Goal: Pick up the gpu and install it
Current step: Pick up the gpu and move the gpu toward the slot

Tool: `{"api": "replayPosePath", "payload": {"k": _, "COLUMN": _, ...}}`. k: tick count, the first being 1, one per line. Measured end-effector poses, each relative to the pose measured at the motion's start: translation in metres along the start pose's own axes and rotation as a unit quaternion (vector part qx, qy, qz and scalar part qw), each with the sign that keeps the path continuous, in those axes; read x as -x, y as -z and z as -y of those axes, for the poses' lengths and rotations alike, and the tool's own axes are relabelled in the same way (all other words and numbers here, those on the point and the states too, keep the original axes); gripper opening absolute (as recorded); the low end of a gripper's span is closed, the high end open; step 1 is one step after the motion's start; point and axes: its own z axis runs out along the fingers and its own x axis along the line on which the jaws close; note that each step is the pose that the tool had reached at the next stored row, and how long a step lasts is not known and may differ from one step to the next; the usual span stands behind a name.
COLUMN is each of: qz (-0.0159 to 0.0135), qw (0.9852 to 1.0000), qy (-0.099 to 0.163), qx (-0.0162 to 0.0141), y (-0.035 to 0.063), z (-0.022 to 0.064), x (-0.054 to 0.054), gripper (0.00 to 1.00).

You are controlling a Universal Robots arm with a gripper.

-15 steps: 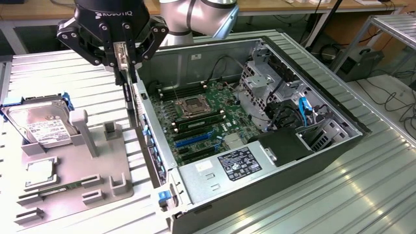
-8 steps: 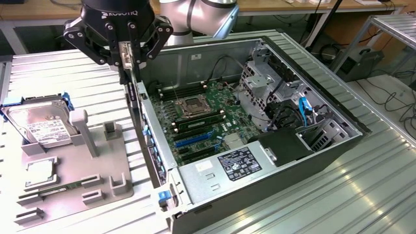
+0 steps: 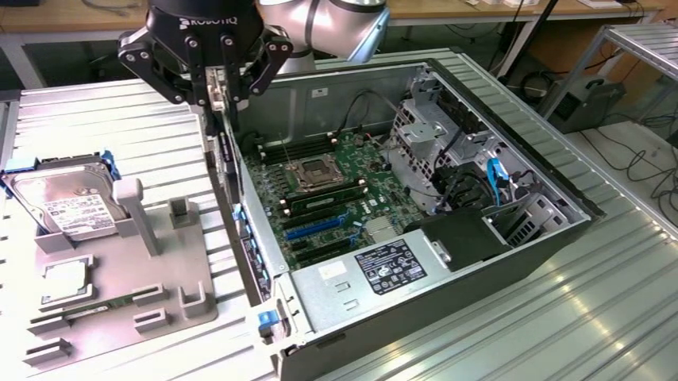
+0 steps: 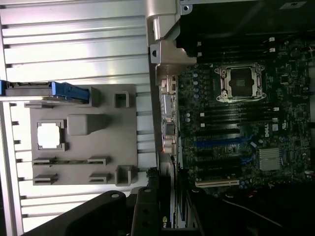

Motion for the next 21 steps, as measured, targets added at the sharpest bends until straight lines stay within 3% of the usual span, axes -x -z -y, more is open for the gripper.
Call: {"api": "replayPosePath", "payload": {"k": 21, "qz": 0.0, "qw": 1.0, "qy": 0.0, "qx": -0.0001, "y": -0.0007, "z": -0.0017, "x": 0.023, "gripper": 0.26}}
